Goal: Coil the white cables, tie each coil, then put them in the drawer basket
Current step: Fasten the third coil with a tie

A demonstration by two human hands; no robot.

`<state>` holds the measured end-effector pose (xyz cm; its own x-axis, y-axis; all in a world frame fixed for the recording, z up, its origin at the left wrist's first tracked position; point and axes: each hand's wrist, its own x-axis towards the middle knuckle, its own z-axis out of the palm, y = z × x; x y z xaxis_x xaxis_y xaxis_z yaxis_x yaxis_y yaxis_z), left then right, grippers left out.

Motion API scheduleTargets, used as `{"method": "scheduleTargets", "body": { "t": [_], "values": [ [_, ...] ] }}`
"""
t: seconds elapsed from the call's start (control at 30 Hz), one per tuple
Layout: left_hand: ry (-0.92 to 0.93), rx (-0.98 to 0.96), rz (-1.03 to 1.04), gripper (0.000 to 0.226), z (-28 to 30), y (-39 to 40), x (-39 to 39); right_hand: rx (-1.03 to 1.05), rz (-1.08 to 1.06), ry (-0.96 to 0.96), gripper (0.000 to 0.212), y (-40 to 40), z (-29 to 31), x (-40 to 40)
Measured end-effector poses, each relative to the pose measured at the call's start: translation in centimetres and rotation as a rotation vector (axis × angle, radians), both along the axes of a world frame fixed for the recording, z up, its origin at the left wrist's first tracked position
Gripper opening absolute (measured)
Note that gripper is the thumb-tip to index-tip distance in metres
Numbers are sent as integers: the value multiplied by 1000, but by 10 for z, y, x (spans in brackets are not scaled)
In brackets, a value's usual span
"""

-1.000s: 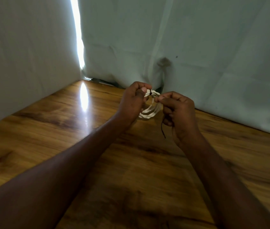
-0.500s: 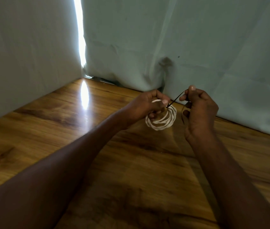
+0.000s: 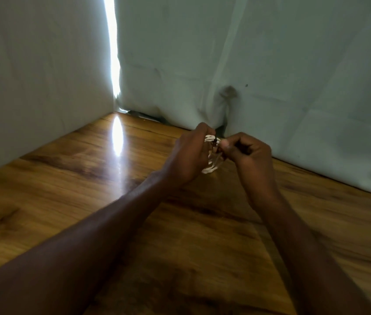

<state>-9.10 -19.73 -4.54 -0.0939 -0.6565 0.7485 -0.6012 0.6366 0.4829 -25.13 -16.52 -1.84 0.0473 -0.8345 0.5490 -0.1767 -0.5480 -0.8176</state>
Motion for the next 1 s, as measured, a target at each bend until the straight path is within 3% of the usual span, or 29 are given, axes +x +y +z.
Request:
{"method": "scheduleTargets", "body": {
  "t": [0.07, 0.2, 0.43, 0.63, 1.0],
  "values": [
    [13, 1, 0, 21, -1, 0, 1, 43, 53, 56, 12, -2, -4, 0],
    [165, 57, -71, 28, 3, -2, -3, 161, 64, -17, 13, -4, -5, -6],
    [276, 153, -183, 32, 3, 1, -8, 134, 16, 72, 12, -7, -10, -3],
    [300, 136, -125, 32, 1, -1, 0, 137, 5, -74, 15, -2, 1, -3],
    [-87, 140, -305, 17, 3, 12, -8, 161, -262, -383, 23, -7, 9, -17]
  ]
}}
